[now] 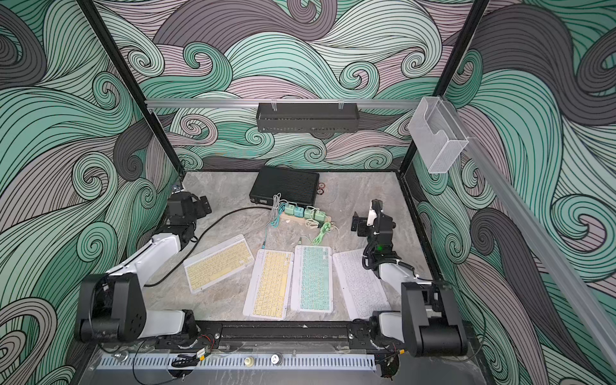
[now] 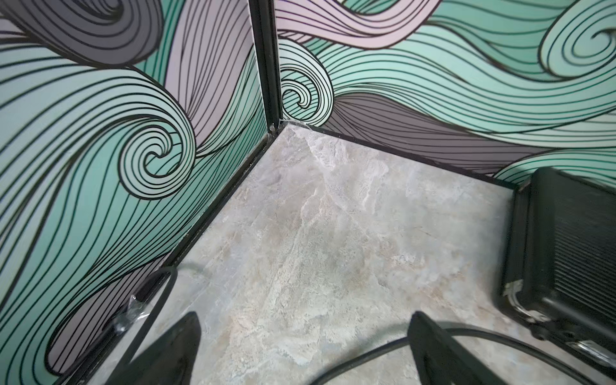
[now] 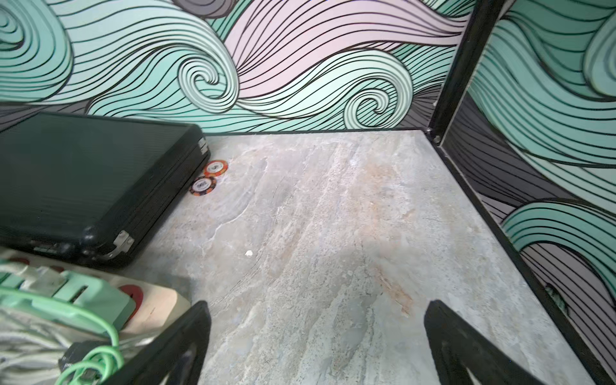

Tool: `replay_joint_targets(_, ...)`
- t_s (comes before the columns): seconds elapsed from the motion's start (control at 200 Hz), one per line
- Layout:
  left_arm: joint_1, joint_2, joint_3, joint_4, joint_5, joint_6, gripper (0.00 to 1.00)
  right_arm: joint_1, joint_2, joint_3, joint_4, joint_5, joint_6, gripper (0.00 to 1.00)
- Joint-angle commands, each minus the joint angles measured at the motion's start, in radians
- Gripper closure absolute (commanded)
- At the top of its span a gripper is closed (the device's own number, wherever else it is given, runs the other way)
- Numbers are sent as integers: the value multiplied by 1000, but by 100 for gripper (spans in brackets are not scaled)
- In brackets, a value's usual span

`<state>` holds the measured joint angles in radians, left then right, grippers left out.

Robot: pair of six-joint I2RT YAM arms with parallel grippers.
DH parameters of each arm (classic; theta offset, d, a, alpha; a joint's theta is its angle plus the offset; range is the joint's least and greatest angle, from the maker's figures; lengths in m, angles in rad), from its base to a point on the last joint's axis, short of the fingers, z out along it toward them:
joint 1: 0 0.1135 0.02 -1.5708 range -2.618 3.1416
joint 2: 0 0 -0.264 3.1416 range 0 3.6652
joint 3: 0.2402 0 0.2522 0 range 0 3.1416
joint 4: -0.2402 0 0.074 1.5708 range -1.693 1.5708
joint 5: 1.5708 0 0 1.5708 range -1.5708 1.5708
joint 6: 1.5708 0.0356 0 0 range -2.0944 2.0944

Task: Unplug the wireless keyboard
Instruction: Pick up the keyboard from the center of the board.

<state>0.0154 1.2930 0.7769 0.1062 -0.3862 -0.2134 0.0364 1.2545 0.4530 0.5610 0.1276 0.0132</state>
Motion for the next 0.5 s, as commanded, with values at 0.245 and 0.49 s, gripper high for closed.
replay_joint_targets(0.245,-2,-404,-226,-84,27,-128,1,-11,-255,249,-632,21,387,1)
replay_joint_targets(0.49,1,-525,-343,-80,-79,-252,1,-9,-337,252,-567,-193,513,1)
